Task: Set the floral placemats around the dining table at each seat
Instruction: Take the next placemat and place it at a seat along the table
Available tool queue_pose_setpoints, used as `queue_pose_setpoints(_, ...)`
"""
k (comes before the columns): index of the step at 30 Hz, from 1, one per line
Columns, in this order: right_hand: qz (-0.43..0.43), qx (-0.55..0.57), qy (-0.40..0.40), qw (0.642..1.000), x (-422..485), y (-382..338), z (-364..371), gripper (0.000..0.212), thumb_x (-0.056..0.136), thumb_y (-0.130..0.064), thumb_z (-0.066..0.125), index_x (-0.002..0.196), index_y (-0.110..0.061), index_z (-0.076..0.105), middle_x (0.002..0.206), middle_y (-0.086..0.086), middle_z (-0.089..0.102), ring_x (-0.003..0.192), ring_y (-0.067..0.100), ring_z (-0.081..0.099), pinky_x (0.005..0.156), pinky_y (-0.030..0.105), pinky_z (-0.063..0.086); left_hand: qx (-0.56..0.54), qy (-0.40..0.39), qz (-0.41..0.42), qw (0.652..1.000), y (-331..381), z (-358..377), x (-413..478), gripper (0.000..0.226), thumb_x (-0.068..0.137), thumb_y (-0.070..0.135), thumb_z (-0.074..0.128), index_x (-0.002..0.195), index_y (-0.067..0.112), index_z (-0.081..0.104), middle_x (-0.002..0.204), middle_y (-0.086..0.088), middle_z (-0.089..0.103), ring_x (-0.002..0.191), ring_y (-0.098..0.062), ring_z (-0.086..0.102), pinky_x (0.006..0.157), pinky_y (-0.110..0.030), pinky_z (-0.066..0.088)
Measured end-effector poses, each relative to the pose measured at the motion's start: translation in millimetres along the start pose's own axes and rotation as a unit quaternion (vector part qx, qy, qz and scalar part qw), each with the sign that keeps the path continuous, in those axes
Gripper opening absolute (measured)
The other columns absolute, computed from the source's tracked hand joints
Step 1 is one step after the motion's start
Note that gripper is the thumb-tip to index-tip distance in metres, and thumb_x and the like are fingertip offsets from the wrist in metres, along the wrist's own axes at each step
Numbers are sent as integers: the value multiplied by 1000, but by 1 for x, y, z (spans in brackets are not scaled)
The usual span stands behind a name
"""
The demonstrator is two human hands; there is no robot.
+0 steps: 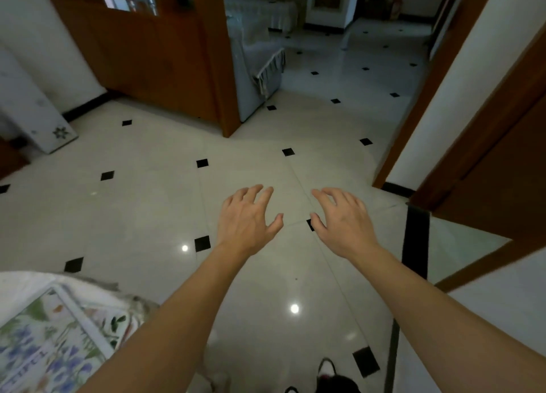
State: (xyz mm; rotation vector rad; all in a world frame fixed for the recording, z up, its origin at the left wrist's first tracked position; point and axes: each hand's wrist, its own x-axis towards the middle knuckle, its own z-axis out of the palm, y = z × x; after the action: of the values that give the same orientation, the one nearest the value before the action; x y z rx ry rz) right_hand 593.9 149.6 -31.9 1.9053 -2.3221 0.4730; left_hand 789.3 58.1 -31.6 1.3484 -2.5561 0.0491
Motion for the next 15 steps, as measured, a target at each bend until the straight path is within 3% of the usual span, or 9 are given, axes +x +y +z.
queue_pose_setpoints(7,-87,28,-10,996,98,-48,42,48,89,-35,62,133,-19,58,125,8,63,116,28,58,98,43,44,18,0,-109,994,-83,7,30,65,87,60,42,140,24,47,143,-1,53,128,-24,49,101,-42,43)
queue_pose_setpoints(15,-215,72,-49,973,237,-117,98,48,92,-38,57,138,-21,54,133,7,59,124,27,53,103,44,40,67,7,-234,970,-178,10,81,65,88,61,42,142,25,44,145,0,51,131,-23,48,103,-41,42)
